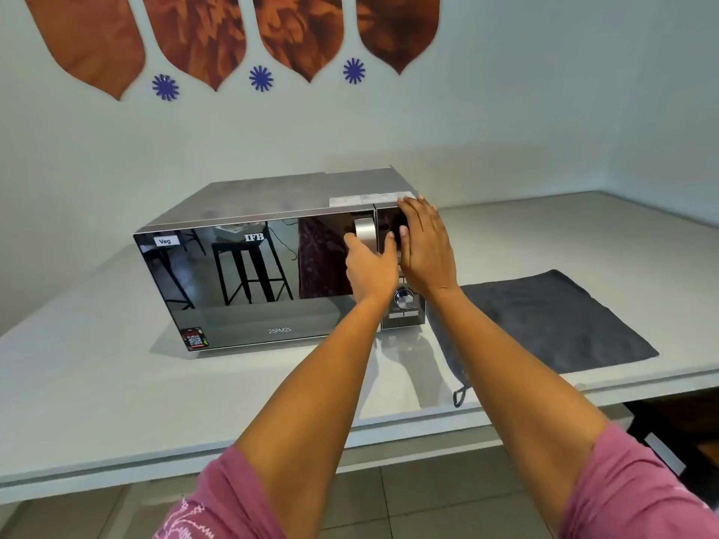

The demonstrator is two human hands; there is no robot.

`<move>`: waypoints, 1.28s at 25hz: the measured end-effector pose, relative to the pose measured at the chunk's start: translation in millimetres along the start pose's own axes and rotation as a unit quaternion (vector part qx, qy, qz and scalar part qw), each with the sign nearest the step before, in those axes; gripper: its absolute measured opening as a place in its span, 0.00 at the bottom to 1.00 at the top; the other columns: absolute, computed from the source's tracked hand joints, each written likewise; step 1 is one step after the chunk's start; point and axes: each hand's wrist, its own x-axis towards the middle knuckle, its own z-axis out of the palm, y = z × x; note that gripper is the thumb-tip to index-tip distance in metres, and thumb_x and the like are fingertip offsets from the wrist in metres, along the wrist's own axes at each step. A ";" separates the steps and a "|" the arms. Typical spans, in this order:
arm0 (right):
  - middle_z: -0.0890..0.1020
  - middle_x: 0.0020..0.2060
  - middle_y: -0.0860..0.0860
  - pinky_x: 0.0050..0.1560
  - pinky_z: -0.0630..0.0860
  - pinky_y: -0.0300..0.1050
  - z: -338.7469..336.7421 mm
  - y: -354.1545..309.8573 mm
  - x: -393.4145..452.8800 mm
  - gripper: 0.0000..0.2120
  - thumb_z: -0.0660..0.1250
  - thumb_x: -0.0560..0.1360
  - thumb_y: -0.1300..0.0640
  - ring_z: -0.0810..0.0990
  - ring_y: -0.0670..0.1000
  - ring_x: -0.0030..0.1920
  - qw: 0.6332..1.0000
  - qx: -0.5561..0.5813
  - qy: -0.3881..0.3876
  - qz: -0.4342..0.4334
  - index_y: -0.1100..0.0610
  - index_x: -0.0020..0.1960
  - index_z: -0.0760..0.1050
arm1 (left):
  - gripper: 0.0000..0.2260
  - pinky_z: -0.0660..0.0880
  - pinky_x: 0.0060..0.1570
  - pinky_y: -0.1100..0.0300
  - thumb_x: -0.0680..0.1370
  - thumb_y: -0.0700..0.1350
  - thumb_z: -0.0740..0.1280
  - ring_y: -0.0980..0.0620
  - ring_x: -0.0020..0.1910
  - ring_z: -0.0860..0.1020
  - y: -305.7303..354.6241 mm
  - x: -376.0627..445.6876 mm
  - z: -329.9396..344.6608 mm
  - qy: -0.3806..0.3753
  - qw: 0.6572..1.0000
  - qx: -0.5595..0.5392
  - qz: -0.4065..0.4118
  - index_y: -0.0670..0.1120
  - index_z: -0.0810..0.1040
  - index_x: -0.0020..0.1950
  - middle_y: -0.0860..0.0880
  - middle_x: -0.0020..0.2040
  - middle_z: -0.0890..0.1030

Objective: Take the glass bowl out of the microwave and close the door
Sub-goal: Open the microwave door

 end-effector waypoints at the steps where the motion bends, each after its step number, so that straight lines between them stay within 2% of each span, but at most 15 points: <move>1: 0.70 0.76 0.56 0.81 0.56 0.51 1.1 1.5 0.5 0.22 0.54 0.83 0.59 0.62 0.55 0.79 1.000 0.010 0.005 0.000 0.60 0.76 0.66 | 0.27 0.76 0.48 0.56 0.76 0.55 0.69 0.43 0.54 0.80 1.4 1.6 -0.3 0.011 1.000 -0.001 -0.015 0.41 0.66 0.67 0.43 0.54 0.80; 2: 0.70 0.76 0.56 0.81 0.56 0.51 -1.9 1.0 1.5 0.22 0.54 0.83 0.60 0.63 0.55 0.79 1.000 0.013 0.002 0.008 0.60 0.76 0.66 | 0.26 0.76 0.50 0.55 0.76 0.55 0.70 0.43 0.55 0.79 0.9 5.4 0.9 0.021 1.000 0.002 -0.022 0.40 0.70 0.66 0.42 0.55 0.80; 3: 0.70 0.76 0.55 0.81 0.56 0.51 -1.2 2.4 1.4 0.23 0.55 0.82 0.61 0.63 0.55 0.79 1.000 0.015 0.000 0.010 0.60 0.76 0.66 | 0.23 0.76 0.48 0.55 0.74 0.55 0.71 0.44 0.53 0.80 -1.6 8.5 0.9 0.026 0.999 0.006 -0.028 0.39 0.74 0.61 0.42 0.53 0.81; 5: 0.69 0.76 0.55 0.81 0.55 0.50 -1.4 1.9 -0.1 0.24 0.55 0.81 0.61 0.62 0.54 0.79 1.000 0.020 -0.013 0.014 0.59 0.77 0.65 | 0.19 0.76 0.40 0.57 0.72 0.55 0.74 0.49 0.41 0.80 -5.8 15.4 2.7 0.031 0.999 0.004 -0.032 0.40 0.77 0.48 0.45 0.42 0.81; 7: 0.69 0.77 0.55 0.82 0.54 0.51 -2.2 3.9 -0.9 0.25 0.55 0.80 0.61 0.61 0.54 0.80 1.000 0.017 -0.020 0.011 0.59 0.77 0.65 | 0.18 0.71 0.32 0.62 0.71 0.56 0.75 0.54 0.34 0.76 -5.6 16.5 3.7 0.041 0.998 0.011 -0.037 0.42 0.76 0.42 0.48 0.35 0.78; 10: 0.68 0.77 0.54 0.82 0.52 0.50 -2.7 3.6 -0.4 0.26 0.54 0.80 0.60 0.61 0.54 0.80 0.999 0.013 -0.026 0.018 0.58 0.78 0.64 | 0.19 0.67 0.28 0.65 0.70 0.57 0.75 0.55 0.32 0.75 -4.1 18.2 4.6 0.041 0.998 0.017 -0.044 0.42 0.76 0.40 0.49 0.34 0.77; 13: 0.68 0.77 0.54 0.82 0.51 0.50 -2.5 3.4 0.8 0.26 0.55 0.79 0.61 0.61 0.54 0.80 1.000 0.015 -0.020 0.013 0.58 0.77 0.64 | 0.20 0.70 0.29 0.61 0.70 0.58 0.75 0.52 0.33 0.77 -0.9 17.1 4.3 0.047 0.997 0.029 -0.052 0.41 0.77 0.40 0.47 0.34 0.79; 17: 0.69 0.76 0.55 0.82 0.51 0.50 -1.8 5.0 0.3 0.26 0.56 0.79 0.63 0.62 0.54 0.79 1.000 0.013 -0.011 0.003 0.59 0.77 0.65 | 0.15 0.75 0.30 0.59 0.73 0.55 0.73 0.51 0.34 0.79 -6.1 -3.3 0.3 0.096 0.992 0.044 -0.073 0.46 0.75 0.37 0.50 0.33 0.78; 20: 0.69 0.76 0.56 0.82 0.51 0.51 -3.1 -2.3 -1.6 0.24 0.55 0.80 0.62 0.61 0.56 0.80 0.999 0.036 -0.014 0.016 0.59 0.76 0.65 | 0.15 0.69 0.27 0.63 0.73 0.55 0.72 0.54 0.32 0.77 -3.0 -18.7 -11.5 0.088 0.993 0.040 -0.062 0.47 0.72 0.36 0.50 0.33 0.77; 23: 0.70 0.75 0.56 0.82 0.50 0.52 -4.5 -16.7 -0.6 0.20 0.54 0.84 0.57 0.61 0.55 0.80 0.996 0.064 -0.007 0.067 0.59 0.75 0.68 | 0.16 0.72 0.28 0.61 0.73 0.54 0.72 0.53 0.32 0.77 2.6 -29.3 -23.2 0.084 0.994 0.027 -0.060 0.48 0.71 0.34 0.50 0.32 0.77; 25: 0.72 0.73 0.55 0.81 0.53 0.51 -8.4 -32.5 2.1 0.20 0.53 0.85 0.52 0.63 0.54 0.78 0.984 0.133 -0.005 0.119 0.58 0.72 0.70 | 0.16 0.72 0.29 0.60 0.73 0.54 0.72 0.53 0.30 0.76 1.6 -36.3 -29.6 0.072 0.996 0.018 -0.055 0.48 0.70 0.33 0.51 0.31 0.76; 28: 0.79 0.66 0.53 0.71 0.70 0.43 -17.0 -59.7 3.7 0.17 0.56 0.85 0.52 0.75 0.50 0.68 0.948 0.296 -0.008 0.120 0.57 0.68 0.75 | 0.15 0.68 0.29 0.62 0.71 0.56 0.70 0.58 0.27 0.73 2.7 -52.2 -45.4 0.074 0.997 0.032 -0.018 0.51 0.69 0.32 0.55 0.27 0.74; 30: 0.83 0.59 0.53 0.62 0.73 0.33 -22.6 -74.7 -1.0 0.15 0.57 0.84 0.55 0.79 0.46 0.60 0.935 0.345 -0.026 0.083 0.59 0.62 0.79 | 0.15 0.68 0.29 0.61 0.71 0.60 0.66 0.59 0.28 0.73 0.7 -63.1 -63.4 0.101 0.992 0.068 0.043 0.51 0.70 0.32 0.56 0.28 0.74; 32: 0.84 0.56 0.53 0.59 0.74 0.32 -26.4 -87.9 -6.3 0.14 0.58 0.84 0.57 0.80 0.45 0.57 0.925 0.371 -0.046 0.075 0.60 0.59 0.81 | 0.14 0.71 0.33 0.59 0.73 0.60 0.64 0.57 0.33 0.73 0.0 -65.9 -86.8 0.124 0.976 0.088 0.155 0.51 0.71 0.35 0.56 0.33 0.74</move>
